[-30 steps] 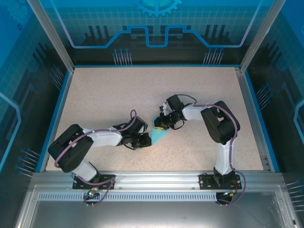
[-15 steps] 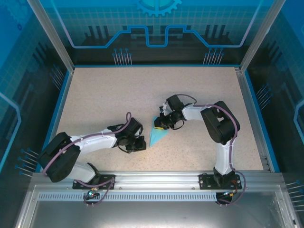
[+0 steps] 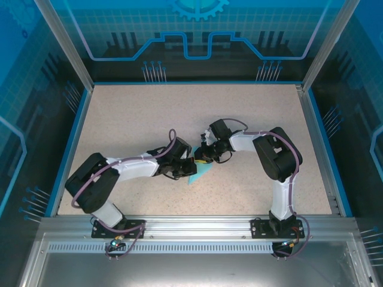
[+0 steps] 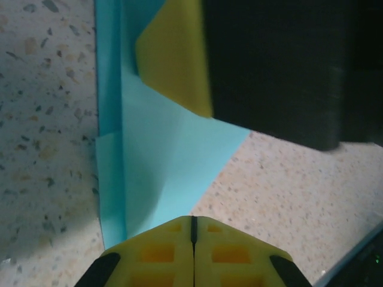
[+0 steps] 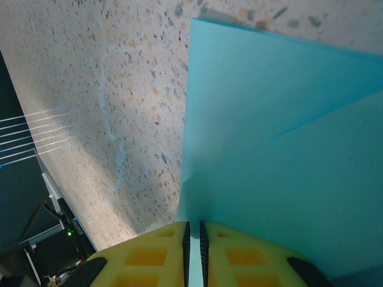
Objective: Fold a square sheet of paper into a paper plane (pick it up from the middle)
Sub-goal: Fourth fold the wing at the center of the table.
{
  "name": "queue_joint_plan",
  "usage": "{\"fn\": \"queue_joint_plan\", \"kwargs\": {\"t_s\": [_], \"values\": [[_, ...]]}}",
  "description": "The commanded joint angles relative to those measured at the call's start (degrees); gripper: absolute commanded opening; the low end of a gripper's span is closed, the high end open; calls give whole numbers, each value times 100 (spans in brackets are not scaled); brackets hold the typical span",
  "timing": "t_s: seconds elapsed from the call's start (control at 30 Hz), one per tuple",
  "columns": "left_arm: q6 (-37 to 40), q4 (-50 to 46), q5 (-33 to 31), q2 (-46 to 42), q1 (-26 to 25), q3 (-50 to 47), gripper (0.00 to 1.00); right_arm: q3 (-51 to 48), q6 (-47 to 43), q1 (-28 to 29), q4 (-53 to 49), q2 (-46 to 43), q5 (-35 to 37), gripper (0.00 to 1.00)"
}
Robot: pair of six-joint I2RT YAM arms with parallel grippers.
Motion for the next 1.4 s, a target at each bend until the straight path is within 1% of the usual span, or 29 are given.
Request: {"fn": "queue_joint_plan", "kwargs": {"t_s": [0.0,0.13,0.23,0.33,0.43,0.5,0.6,0.7,0.77,0.93,1.07,1.13,1.23,1.37], "values": [[-211,359,-155,193,44,-210,4,-227,-5,95,-368,504,681,16],[-361,292,-315,227,44,-592,4,-209,-6,96,-369,504,666,16],[-455,325,-267,191,36,-942,5,-192,-11,100,-375,520,666,16],[-476,389,-22,150,-11,-1247,5,-174,-6,96,-384,539,673,16],[-416,203,207,58,-78,-1410,7,-158,-4,93,-392,548,679,16],[-394,49,243,-80,-125,-1496,7,-163,5,94,-389,548,676,16],[-369,-19,316,-333,-169,-1668,11,-158,-13,104,-406,548,692,16],[-288,-126,434,-536,-171,-1742,13,-160,-21,95,-418,556,701,16],[-205,-238,505,-669,-185,-1746,14,-157,-21,92,-419,556,705,16],[-110,-672,373,-1063,-182,-1585,14,-174,-30,100,-419,548,701,17],[-190,-756,-2,-1643,-175,-1384,17,-165,-34,94,-421,557,700,17],[-218,-679,-133,-1749,-130,-1247,18,-161,-26,93,-426,556,694,17],[-250,-317,-179,-1555,-81,-967,18,-159,-13,98,-404,570,701,17],[-298,304,-126,-860,-20,-559,15,-160,4,94,-397,579,693,17]]}}
